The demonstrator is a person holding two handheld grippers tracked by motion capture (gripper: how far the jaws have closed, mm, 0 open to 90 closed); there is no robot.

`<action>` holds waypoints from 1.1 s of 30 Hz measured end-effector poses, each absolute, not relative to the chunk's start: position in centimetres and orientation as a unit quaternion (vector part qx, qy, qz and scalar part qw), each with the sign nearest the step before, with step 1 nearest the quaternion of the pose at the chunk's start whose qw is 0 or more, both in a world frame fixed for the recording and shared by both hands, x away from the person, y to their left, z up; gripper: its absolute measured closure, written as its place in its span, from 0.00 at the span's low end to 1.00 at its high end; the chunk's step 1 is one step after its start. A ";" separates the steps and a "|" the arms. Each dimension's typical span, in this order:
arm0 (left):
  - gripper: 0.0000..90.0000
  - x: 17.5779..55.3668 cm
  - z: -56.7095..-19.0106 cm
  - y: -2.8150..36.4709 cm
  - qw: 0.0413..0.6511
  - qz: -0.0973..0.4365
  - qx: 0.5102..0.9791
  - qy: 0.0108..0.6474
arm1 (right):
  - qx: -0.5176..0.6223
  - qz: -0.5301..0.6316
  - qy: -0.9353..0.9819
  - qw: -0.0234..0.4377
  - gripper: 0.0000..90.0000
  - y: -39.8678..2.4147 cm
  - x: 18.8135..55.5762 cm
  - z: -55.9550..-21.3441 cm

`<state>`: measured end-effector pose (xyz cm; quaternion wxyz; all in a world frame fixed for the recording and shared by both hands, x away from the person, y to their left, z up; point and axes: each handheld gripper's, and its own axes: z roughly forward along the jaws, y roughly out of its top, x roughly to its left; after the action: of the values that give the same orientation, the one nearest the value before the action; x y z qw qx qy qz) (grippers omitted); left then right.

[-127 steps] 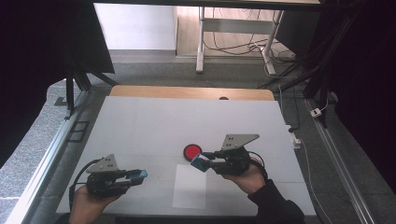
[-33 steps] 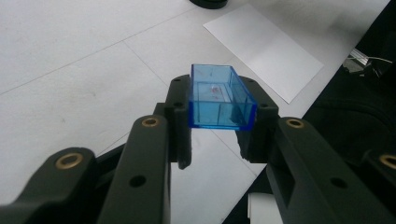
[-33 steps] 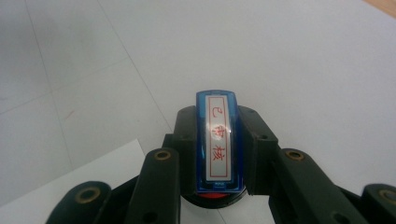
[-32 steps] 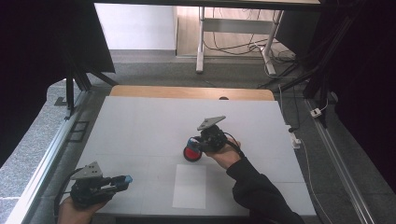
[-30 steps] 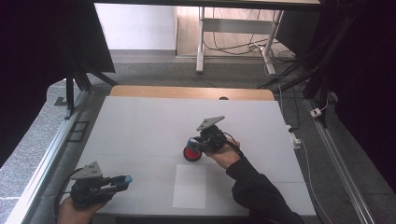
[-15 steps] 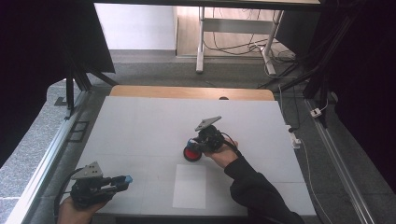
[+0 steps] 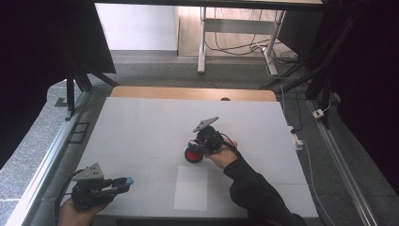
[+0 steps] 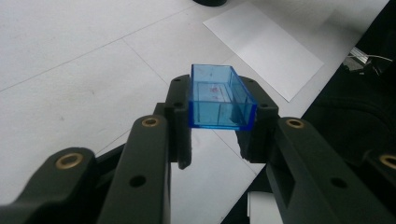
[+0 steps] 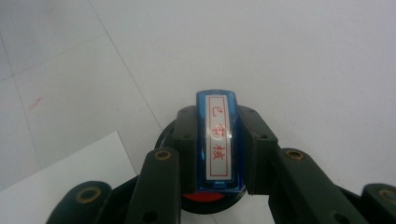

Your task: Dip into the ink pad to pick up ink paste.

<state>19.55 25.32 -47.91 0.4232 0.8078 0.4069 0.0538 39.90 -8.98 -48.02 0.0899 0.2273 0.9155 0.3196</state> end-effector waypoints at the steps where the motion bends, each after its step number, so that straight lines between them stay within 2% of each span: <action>1: 0.76 19.6 -47.9 25.3 0.423 0.054 0.808 0.407 | 0.225 0.317 0.916 0.094 0.79 -8.9 39.8 -48.0; 7: 0.76 19.6 -47.9 25.3 0.423 0.053 0.808 0.406 | 0.217 0.306 0.921 0.107 0.79 -8.5 39.5 -47.9; 18: 0.76 19.6 -47.9 25.3 0.423 0.051 0.808 0.406 | 0.245 0.332 0.908 0.066 0.79 -9.4 40.5 -48.2; 21: 0.76 19.6 -47.9 25.3 0.423 0.051 0.808 0.406 | 0.243 0.332 0.909 0.070 0.79 -9.4 40.4 -48.2; 26: 0.76 19.6 -47.9 25.3 0.424 0.050 0.808 0.406 | 0.221 0.319 0.915 0.109 0.79 -8.7 39.5 -48.2; 33: 0.76 19.6 -47.9 25.4 0.425 0.049 0.808 0.406 | 0.233 0.325 0.911 0.102 0.79 -8.9 39.5 -48.2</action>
<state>19.59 25.38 -47.95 0.4250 0.8077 0.4057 0.0488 39.54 -8.95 -48.15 0.1022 0.2328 0.9108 0.3253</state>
